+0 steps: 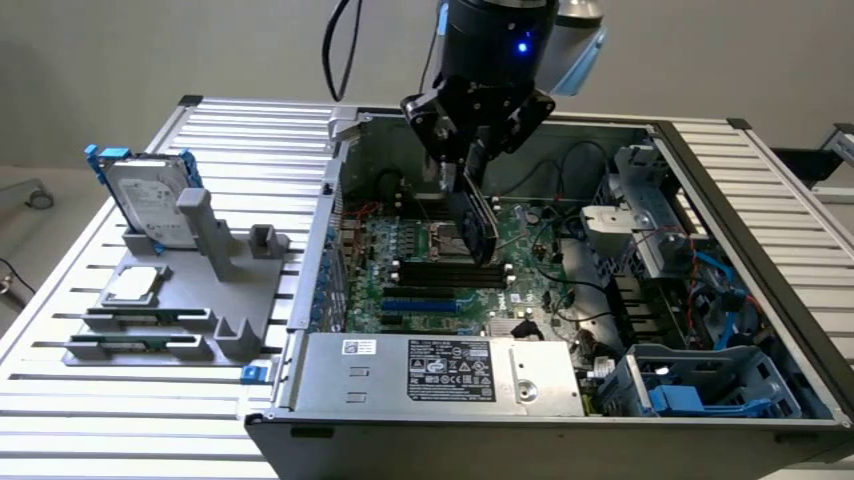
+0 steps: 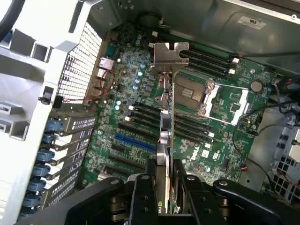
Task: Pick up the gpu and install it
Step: 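Insert the gpu into the slot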
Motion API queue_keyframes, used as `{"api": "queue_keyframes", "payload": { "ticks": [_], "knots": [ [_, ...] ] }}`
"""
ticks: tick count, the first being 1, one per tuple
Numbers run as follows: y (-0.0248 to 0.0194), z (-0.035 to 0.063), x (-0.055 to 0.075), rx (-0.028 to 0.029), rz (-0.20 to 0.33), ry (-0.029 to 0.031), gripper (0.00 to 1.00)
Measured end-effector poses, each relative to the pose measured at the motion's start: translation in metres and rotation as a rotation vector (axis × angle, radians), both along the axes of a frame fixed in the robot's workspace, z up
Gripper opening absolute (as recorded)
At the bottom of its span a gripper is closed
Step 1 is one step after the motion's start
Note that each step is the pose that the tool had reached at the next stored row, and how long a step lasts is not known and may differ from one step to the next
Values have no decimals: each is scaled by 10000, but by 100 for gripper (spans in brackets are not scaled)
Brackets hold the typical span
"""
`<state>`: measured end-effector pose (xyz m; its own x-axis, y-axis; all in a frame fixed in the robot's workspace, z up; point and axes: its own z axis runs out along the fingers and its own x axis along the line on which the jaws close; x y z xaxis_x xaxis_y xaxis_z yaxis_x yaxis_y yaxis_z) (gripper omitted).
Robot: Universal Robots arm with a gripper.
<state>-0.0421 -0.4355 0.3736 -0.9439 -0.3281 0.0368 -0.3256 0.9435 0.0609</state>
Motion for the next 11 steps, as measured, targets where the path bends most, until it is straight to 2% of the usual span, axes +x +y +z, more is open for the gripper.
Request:
{"api": "queue_keyframes", "payload": {
  "ticks": [11],
  "knots": [
    [0, -9, 0, 0, 1988, 0, 26]
  ]
}}
